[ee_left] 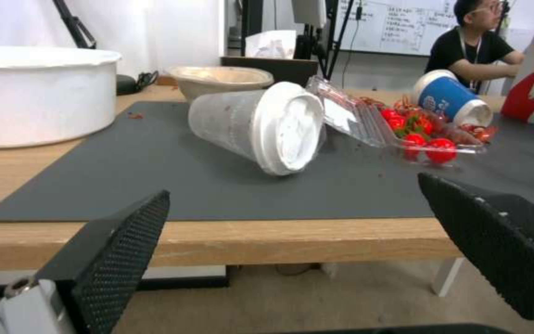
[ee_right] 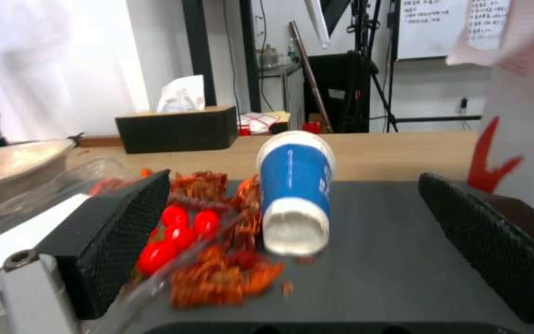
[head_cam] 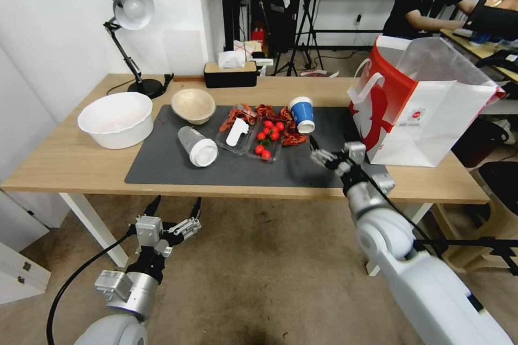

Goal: Pick up the trash from the table and place it into the takeout bag.

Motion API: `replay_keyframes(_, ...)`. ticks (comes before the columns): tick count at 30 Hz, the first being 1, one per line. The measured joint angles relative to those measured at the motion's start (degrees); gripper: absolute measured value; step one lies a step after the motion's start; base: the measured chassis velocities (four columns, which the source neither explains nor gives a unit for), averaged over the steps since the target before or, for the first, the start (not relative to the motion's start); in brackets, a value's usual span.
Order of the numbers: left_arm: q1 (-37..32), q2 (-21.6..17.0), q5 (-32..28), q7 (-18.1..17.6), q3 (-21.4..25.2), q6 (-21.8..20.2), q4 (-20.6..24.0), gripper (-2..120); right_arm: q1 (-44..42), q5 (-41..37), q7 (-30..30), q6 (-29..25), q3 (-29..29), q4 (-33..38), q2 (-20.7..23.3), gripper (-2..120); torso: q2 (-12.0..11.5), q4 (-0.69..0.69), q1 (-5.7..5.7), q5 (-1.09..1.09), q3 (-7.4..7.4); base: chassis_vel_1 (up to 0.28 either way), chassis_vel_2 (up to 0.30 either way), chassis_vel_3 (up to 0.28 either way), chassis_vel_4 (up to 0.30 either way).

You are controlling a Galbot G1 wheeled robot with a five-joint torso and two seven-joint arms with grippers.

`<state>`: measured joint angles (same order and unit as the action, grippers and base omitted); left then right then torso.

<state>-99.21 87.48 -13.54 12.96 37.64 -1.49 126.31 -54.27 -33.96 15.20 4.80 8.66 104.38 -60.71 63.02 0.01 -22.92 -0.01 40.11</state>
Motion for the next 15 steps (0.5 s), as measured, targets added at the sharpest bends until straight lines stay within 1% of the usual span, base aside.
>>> replay_keyframes(3,0.0,0.1,-0.1,0.0,0.3,-0.1,0.5,100,5.1,-2.1,1.7,3.2,-2.8,-2.6,0.0,100,0.0,0.00,0.00,0.00,0.00,0.000,0.000,0.000,0.000)
replay_keyframes(4,0.0,0.1,-0.1,0.0,0.3,-0.1,0.5,100,5.1,-2.1,1.7,3.2,-2.8,-2.6,0.0,100,0.0,0.00,0.00,0.00,0.00,0.000,0.000,0.000,0.000)
replay_keyframes(6,0.0,0.2,-0.1,0.0,0.2,-0.2,0.6,100,7.6,-3.0,2.8,5.0,-4.2,-4.1,-0.1,100,0.0,-0.01,0.00,0.00,-0.01,0.000,0.000,0.000,0.000)
replay_keyframes(8,0.0,0.4,0.0,0.0,0.0,-0.2,0.1,100,11.4,-4.1,5.3,7.1,-6.6,-6.7,-0.7,100,0.0,-0.01,0.00,0.00,0.00,0.000,0.000,0.000,0.000)
replay_keyframes(9,0.0,0.4,0.0,0.0,0.0,-0.2,0.1,100,11.4,-4.1,5.3,7.1,-6.6,-6.7,-0.7,100,0.0,-0.01,0.00,0.00,0.00,0.000,0.000,0.000,0.000)
replay_keyframes(11,0.0,0.6,0.3,0.0,-0.1,0.0,-0.4,100,15.2,-5.4,8.1,9.5,-8.7,-9.2,-1.4,100,0.0,0.00,0.00,0.00,0.00,0.000,0.000,0.000,0.000)
replay_keyframes(13,0.0,0.6,0.3,0.0,-0.1,0.0,-0.5,100,16.5,-5.9,8.8,10.3,-9.4,-10.1,-1.8,100,0.0,0.00,0.00,0.00,0.00,0.000,0.000,0.000,0.000)
replay_keyframes(15,0.0,0.7,0.4,0.0,0.0,0.1,-0.6,100,19.9,-6.8,10.1,12.0,-11.1,-13.0,-2.7,100,0.0,-0.01,0.00,0.01,0.00,0.000,0.000,0.000,0.000)
